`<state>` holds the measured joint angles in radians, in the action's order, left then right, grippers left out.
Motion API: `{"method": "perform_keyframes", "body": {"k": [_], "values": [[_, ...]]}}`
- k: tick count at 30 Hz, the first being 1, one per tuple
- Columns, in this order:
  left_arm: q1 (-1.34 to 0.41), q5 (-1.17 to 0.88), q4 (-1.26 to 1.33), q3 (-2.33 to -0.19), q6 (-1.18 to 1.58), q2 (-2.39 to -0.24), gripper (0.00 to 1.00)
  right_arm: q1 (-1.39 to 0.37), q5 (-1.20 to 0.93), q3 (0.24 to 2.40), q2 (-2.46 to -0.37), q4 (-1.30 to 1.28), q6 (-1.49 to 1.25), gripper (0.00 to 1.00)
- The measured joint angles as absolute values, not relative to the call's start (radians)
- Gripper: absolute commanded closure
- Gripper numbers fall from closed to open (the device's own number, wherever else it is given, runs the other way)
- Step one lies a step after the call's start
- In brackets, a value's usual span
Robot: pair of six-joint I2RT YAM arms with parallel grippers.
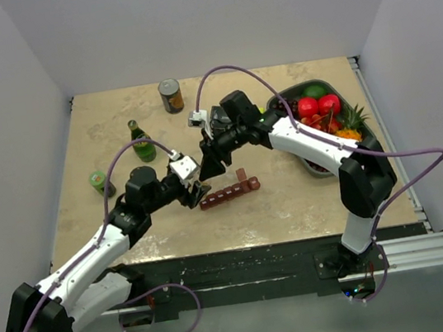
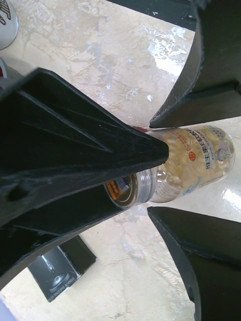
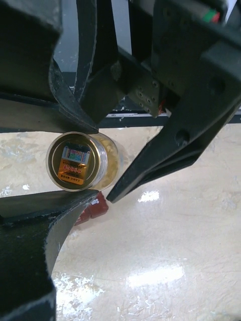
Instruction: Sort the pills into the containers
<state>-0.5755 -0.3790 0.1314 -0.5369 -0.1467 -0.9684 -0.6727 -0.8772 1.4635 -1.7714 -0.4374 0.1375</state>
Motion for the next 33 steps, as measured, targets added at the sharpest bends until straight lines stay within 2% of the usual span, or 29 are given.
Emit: {"method": "perform_keyframes", "body": {"k": [4, 7, 8, 10, 11, 20, 27, 30, 31, 33], "values": [[-0.575, -0.377, 0.111, -0.537, -0.151, -0.971, 0.31, -0.672, -0.887, 1.464, -1.758, -0.428, 0.132, 1.00], [-0.575, -0.378, 0.100, -0.537, -0.154, -0.977, 0.42, -0.671, -0.890, 1.464, -1.748, -0.422, 0.130, 1.00], [-0.575, -0.378, 0.097, -0.537, -0.154, -0.979, 0.59, -0.671, -0.890, 1.464, -1.748, -0.419, 0.131, 1.00], [-0.576, -0.371, 0.091, -0.540, -0.153, -0.983, 0.81, -0.671, -0.886, 1.461, -1.747, -0.418, 0.135, 1.00], [-0.573, -0.371, 0.088, -0.542, -0.152, -0.985, 0.98, -0.671, -0.886, 1.458, -1.747, -0.412, 0.136, 1.00], [-0.570, -0.436, 0.024, -0.562, -0.202, -0.989, 1.00, -0.668, -0.920, 1.452, -1.747, -0.466, 0.209, 1.00], [-0.569, -0.648, -0.037, -0.561, -0.252, -0.947, 1.00, -0.688, -0.966, 1.509, -1.726, -0.826, 0.696, 1.00], [-0.570, -0.705, -0.034, -0.568, -0.250, -0.952, 1.00, -0.715, -0.906, 1.504, -1.679, -0.877, 0.788, 0.76], [-0.570, -0.717, -0.033, -0.575, -0.251, -0.959, 1.00, -0.720, -0.889, 1.496, -1.663, -0.875, 0.794, 0.44], [-0.571, -0.731, -0.030, -0.587, -0.250, -0.974, 1.00, -0.724, -0.867, 1.466, -1.627, -0.850, 0.778, 0.19]]}}
